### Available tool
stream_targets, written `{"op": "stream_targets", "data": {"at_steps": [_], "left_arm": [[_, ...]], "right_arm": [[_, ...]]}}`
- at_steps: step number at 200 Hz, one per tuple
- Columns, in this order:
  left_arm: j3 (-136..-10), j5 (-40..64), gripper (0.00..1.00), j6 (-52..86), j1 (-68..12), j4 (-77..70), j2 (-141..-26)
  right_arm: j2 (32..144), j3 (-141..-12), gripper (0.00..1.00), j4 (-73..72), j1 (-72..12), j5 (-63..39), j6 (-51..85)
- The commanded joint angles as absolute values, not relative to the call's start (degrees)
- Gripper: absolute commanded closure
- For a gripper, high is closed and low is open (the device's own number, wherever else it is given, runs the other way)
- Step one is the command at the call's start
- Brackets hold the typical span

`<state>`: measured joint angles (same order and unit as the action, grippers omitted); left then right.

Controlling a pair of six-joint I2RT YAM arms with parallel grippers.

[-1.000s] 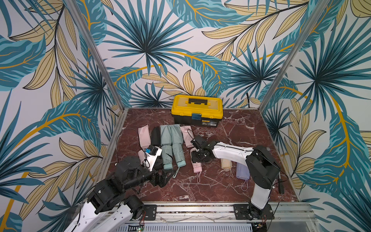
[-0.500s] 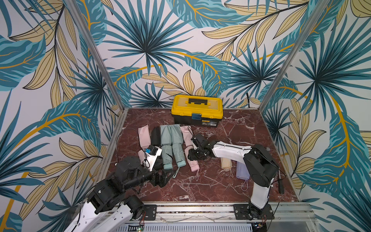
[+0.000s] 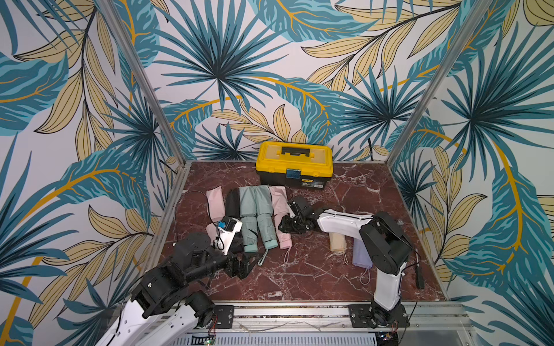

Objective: Take umbrellas out of sleeves
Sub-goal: Move the umbrella to the center of the board.

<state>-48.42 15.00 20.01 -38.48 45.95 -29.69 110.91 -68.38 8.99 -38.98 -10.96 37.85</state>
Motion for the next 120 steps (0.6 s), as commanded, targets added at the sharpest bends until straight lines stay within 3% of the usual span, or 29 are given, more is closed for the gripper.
{"op": "stream_targets", "data": {"at_steps": [1, 120], "left_arm": [[-49.3, 14.4, 0.01, 20.1, -38.5, 46.3, -29.9], [-49.4, 14.8, 0.0, 20.0, -38.3, 46.3, -29.8]], "right_arm": [[112.7, -67.3, 0.54, 6.6, -39.1, -14.1, 39.5], [99.1, -59.6, 0.43, 11.7, -39.1, -5.1, 37.2]]}}
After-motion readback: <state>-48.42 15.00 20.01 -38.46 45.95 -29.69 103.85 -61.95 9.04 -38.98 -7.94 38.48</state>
